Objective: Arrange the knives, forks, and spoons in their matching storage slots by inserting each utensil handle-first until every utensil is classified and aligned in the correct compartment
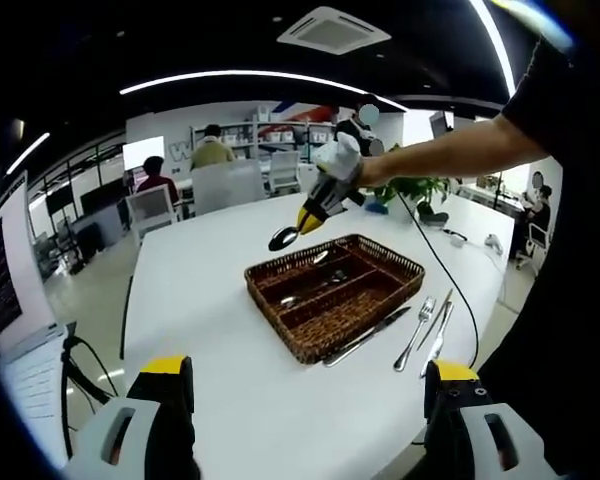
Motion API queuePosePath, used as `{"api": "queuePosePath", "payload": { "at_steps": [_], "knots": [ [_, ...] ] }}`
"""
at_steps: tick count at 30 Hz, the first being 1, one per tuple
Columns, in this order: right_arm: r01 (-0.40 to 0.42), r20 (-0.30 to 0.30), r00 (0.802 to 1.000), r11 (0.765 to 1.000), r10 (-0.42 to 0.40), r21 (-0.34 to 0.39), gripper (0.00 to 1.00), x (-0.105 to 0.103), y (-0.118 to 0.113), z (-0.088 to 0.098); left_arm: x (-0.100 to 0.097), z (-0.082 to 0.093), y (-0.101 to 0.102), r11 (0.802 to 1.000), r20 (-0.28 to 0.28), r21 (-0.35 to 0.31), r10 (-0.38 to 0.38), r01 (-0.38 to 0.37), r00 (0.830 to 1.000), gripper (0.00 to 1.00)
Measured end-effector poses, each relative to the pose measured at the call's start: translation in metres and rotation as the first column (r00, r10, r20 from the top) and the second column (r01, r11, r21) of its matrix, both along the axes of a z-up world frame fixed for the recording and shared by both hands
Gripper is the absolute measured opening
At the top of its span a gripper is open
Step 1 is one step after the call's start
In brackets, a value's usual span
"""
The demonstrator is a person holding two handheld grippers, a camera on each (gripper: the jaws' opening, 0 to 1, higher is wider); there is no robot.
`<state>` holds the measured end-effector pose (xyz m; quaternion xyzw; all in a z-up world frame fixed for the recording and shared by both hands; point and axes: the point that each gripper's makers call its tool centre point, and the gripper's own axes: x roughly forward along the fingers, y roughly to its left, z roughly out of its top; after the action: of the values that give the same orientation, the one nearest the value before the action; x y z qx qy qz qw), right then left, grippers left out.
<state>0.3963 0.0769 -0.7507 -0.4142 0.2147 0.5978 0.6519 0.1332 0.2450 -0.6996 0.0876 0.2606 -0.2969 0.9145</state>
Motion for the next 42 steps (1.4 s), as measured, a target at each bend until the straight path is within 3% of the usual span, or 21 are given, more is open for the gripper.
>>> {"api": "queuePosePath", "payload": {
  "at_steps": [10,25,33,39,42],
  "knots": [
    [0.014,-0.026,1.000,1.000,-0.014,0.001,0.00,0.008,-0.003,-0.020,0.004,-0.001,-0.003,1.000,-0.015,-0.005,0.009,-0.009,1.000,1.00],
    [0.011,-0.045,0.999,1.000,-0.010,0.015,0.00,0.017,0.010,-0.046,0.001,-0.009,0.010,1.000,-0.046,0.008,0.027,-0.026,0.999,1.00],
    [-0.009,-0.086,0.996,1.000,0.008,-0.010,0.00,0.016,0.007,-0.067,-0.006,-0.014,0.019,0.999,-0.059,0.014,0.051,-0.050,0.997,1.00],
    [0.039,-0.129,0.991,0.999,-0.038,0.005,0.00,0.021,0.006,-0.082,-0.013,-0.022,0.020,0.999,-0.085,0.023,0.046,-0.044,0.995,1.00],
    [0.025,-0.136,0.990,1.000,-0.023,0.010,0.00,0.017,0.008,-0.086,-0.013,-0.021,0.022,0.999,-0.086,0.022,0.050,-0.049,0.995,1.00]
  ]
}}
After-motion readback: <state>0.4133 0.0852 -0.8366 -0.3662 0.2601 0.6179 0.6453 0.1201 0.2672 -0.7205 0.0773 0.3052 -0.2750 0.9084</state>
